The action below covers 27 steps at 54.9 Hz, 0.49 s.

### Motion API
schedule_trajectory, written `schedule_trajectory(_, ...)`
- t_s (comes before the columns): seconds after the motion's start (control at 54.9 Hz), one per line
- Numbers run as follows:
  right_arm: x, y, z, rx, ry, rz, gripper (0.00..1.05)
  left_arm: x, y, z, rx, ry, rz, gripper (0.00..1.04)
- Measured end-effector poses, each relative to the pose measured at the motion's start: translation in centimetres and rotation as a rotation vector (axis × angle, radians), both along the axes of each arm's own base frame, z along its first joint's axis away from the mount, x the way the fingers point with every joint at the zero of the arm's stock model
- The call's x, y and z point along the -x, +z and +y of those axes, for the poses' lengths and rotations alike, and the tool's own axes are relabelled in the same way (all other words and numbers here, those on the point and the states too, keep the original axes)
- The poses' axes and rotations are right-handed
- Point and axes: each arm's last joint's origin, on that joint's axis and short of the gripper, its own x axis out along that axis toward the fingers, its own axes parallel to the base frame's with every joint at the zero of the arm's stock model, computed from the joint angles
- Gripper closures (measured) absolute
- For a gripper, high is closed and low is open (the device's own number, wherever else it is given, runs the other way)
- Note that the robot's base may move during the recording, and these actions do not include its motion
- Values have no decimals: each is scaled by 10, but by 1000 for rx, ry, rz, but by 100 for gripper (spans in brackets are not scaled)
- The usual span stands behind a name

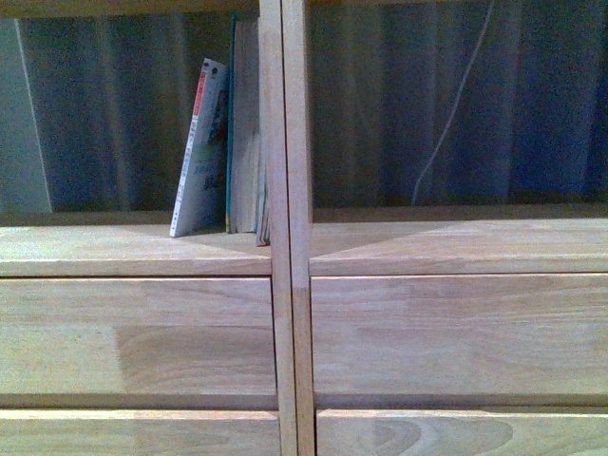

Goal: Organize books on shelf

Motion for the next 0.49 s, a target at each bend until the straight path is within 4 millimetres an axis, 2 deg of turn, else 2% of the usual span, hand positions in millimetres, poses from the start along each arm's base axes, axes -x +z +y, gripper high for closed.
schedule_trajectory(0.091,0,0,0,0,-3,0,102,7,0,0,0,0,-18,102)
schedule_trajectory(0.456,0,0,0,0,-3,0,102,7,0,0,0,0,-21,102)
schedule_trajectory(0.492,0,0,0,2,-3,0,99,7,0,0,0,0,-21,96)
